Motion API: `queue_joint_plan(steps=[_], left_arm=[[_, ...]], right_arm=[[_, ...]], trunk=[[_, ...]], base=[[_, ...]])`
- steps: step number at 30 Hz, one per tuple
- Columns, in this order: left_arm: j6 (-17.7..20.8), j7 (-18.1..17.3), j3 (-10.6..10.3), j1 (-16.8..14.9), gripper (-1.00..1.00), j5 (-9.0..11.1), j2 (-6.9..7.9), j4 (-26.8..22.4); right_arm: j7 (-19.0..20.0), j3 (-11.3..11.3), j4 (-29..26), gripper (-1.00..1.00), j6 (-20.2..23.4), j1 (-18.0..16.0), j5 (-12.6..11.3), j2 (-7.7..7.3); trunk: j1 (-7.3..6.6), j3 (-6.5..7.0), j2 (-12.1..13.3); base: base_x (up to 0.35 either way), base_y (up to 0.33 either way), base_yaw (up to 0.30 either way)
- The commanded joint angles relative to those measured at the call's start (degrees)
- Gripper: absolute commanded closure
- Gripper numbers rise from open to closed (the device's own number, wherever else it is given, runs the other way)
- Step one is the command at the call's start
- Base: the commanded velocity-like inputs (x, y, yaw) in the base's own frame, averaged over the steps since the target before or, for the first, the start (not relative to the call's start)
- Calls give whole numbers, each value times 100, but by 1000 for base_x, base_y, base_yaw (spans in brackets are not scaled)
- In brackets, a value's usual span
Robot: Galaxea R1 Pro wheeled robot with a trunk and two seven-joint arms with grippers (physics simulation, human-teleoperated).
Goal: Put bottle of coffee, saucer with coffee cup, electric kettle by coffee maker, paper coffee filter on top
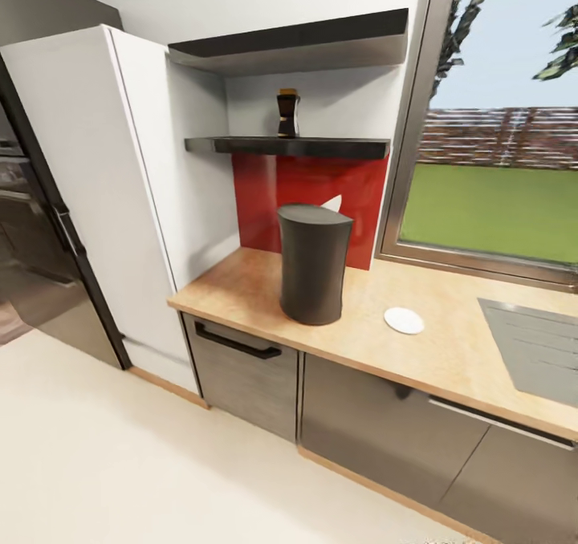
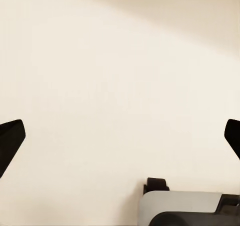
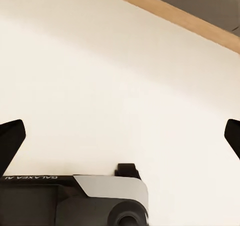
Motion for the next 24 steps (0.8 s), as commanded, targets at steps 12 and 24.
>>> queue_joint_plan(steps=[12, 24], left_arm=[[-18, -5, 25, -3, -100, -2, -1, 4], [-10, -5, 33, -3, -100, 0, -1, 3]], right_arm=[[-18, -56, 0, -100, -24, -7, 52, -10], [-13, -56, -4, -100, -28, -7, 52, -20]], trunk=[[5, -12, -12], [5, -12, -12]], base=[[128, 313, -300], [1, 335, -300]])
